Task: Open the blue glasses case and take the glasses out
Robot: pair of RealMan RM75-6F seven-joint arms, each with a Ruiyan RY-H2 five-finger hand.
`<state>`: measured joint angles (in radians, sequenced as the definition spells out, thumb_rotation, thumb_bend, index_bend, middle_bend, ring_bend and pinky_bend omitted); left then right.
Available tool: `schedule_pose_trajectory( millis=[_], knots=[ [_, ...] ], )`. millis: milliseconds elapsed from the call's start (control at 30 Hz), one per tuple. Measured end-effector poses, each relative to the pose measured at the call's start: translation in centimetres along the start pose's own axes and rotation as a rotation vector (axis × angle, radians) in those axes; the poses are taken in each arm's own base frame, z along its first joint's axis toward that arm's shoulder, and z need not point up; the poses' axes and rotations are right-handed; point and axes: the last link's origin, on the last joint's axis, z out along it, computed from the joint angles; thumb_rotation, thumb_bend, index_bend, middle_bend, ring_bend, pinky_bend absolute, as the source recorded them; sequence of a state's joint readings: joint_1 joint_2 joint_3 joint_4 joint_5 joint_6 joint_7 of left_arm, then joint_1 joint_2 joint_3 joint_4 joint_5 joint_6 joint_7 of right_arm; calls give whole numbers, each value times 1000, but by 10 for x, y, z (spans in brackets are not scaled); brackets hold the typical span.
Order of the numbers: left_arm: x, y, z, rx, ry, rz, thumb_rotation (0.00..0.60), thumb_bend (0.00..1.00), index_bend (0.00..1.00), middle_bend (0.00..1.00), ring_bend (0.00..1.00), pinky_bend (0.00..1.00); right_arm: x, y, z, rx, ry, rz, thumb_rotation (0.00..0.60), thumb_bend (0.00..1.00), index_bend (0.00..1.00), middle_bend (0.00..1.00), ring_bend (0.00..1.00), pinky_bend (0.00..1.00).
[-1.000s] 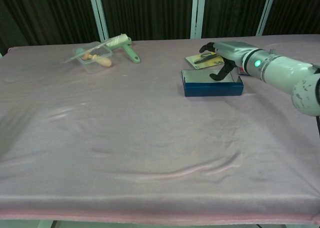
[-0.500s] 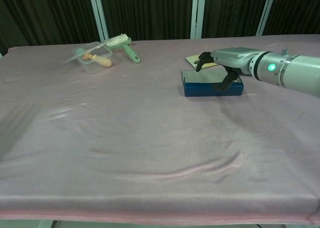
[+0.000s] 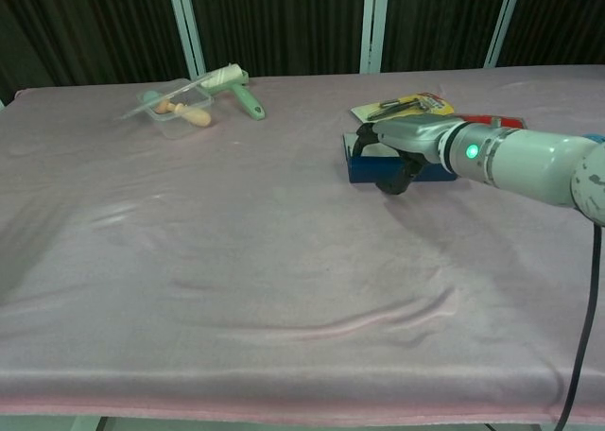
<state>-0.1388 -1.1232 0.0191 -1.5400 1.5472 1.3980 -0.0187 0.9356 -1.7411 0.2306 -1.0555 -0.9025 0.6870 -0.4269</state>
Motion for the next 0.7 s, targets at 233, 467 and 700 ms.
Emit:
schedule_pose_trajectory(
  millis=[233, 467, 700],
  knots=[
    [1, 0, -1, 1, 4, -4, 600, 436, 0, 0, 0, 35, -1, -10, -2, 26, 0, 3, 600, 590, 349, 105, 83, 9],
    [0, 1, -1, -7, -1, 1, 600, 436, 0, 0, 0, 35, -2, -21, -22, 101, -2, -22, 600, 590, 349, 105, 83, 9],
    [0, 3, -2, -11, 1, 2, 600, 437, 0, 0, 0, 35, -9, -18, -60, 181, -54, -40, 600, 591, 346, 105, 83, 9]
  ],
)
